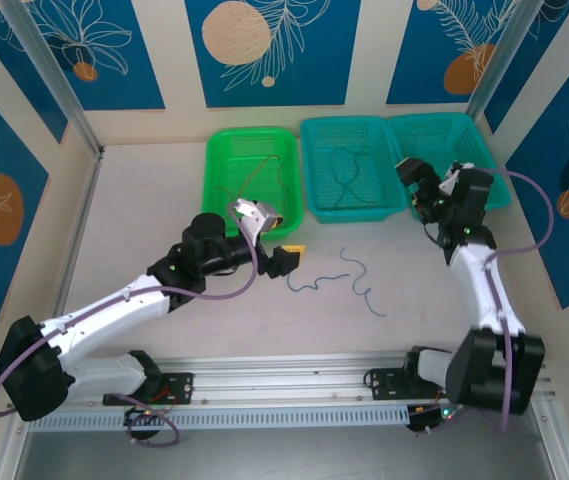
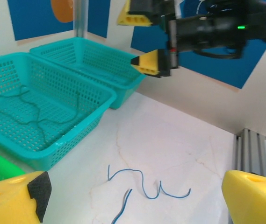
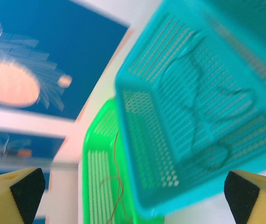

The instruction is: Untangle the cables

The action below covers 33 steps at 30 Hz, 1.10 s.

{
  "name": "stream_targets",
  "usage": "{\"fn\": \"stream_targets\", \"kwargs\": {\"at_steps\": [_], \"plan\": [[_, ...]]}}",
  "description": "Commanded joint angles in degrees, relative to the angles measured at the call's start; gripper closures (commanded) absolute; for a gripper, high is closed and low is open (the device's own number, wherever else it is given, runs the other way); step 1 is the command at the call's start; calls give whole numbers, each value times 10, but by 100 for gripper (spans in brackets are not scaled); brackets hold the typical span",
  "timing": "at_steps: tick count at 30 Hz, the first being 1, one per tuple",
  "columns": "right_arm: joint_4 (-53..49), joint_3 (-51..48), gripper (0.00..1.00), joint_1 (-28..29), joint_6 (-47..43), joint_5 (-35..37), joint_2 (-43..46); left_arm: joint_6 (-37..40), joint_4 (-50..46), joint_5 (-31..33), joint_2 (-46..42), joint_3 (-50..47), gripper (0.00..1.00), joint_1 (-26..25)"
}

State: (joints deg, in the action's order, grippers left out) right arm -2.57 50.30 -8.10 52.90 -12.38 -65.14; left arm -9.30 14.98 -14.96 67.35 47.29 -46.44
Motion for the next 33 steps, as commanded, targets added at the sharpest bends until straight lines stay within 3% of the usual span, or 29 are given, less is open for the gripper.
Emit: {"fn": "stream_targets", "kwargs": {"at_steps": [1, 7, 10, 12, 20, 23, 28, 33], "plan": [[-87, -32, 0, 70, -82, 35, 72, -2, -24, 39, 7, -5, 5, -5], [-237, -37, 1, 261, -122, 181, 93, 15, -31, 46, 15, -5, 5, -4], [-333, -26, 5, 309, -87, 286, 66, 16, -33, 46, 17, -3, 5, -4], [-364, -34, 7, 327, -69, 311, 46, 17, -29, 45, 16, -6, 5, -4], [-310, -89, 10, 326, -52, 293, -32, 23, -45, 25, 28, 5, 5, -4], [-289, -92, 20, 315, -55, 294, -76, 28, -49, 21, 32, 11, 5, -4], [-252, -98, 49, 293, -47, 288, -123, 27, -48, 24, 34, 10, 6, -4], [-224, -104, 58, 286, -41, 284, -161, 24, -47, 23, 36, 7, 6, -4]]}}
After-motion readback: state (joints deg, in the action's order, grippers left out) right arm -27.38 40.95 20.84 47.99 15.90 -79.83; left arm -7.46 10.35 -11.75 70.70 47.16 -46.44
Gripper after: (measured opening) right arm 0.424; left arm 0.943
